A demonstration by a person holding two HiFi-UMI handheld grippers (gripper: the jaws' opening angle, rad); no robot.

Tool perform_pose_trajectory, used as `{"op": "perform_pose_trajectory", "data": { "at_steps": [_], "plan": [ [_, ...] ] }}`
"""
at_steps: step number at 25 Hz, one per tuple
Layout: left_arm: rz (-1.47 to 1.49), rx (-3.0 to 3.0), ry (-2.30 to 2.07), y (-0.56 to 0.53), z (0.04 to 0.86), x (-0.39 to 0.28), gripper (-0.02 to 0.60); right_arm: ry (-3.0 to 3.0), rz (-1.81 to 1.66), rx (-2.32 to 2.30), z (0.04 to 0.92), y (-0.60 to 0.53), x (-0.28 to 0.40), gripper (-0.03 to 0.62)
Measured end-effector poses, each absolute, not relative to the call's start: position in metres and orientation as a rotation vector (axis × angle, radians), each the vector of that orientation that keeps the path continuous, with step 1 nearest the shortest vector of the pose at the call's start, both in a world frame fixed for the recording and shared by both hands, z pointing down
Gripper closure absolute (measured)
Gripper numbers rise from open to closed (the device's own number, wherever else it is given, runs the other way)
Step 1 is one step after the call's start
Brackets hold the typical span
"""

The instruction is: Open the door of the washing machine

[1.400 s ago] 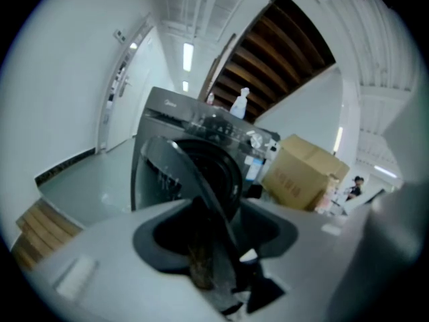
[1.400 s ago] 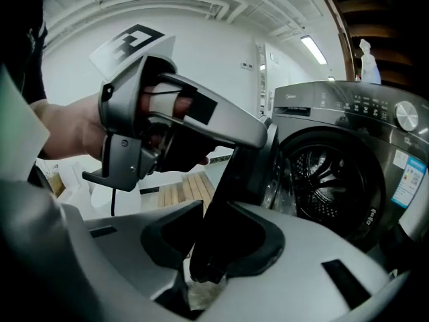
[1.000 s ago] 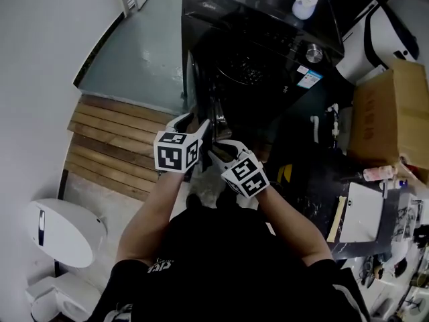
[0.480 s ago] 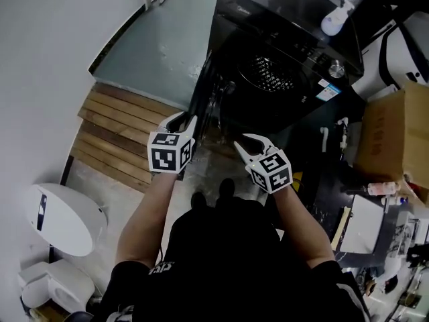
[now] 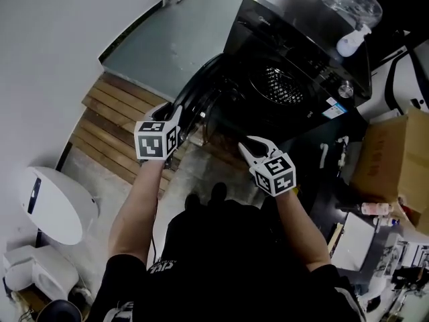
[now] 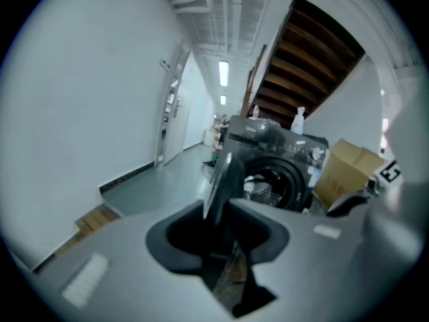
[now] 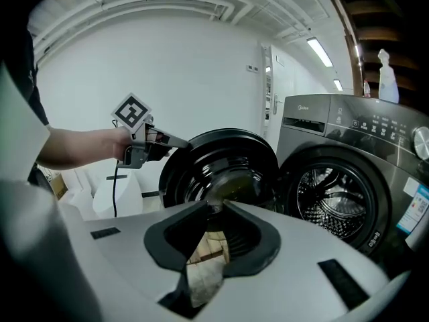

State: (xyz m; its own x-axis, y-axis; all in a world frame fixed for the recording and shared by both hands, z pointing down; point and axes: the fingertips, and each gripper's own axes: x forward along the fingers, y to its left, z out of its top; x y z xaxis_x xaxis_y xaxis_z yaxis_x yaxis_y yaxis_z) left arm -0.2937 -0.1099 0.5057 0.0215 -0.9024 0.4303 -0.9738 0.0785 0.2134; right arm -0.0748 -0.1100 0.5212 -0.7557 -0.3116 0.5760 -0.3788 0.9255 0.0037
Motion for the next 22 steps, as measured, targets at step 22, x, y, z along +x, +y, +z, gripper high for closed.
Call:
{"op": "perform_pose_trajectory", "data": {
  "at_steps": [22],
  "plan": [
    [0.281,1.708,-2.187,-0.119,0.481,-0.331,0.433,-2.492,0.330,0.727,0.523,-0.158,0.004,0.540]
  ]
}}
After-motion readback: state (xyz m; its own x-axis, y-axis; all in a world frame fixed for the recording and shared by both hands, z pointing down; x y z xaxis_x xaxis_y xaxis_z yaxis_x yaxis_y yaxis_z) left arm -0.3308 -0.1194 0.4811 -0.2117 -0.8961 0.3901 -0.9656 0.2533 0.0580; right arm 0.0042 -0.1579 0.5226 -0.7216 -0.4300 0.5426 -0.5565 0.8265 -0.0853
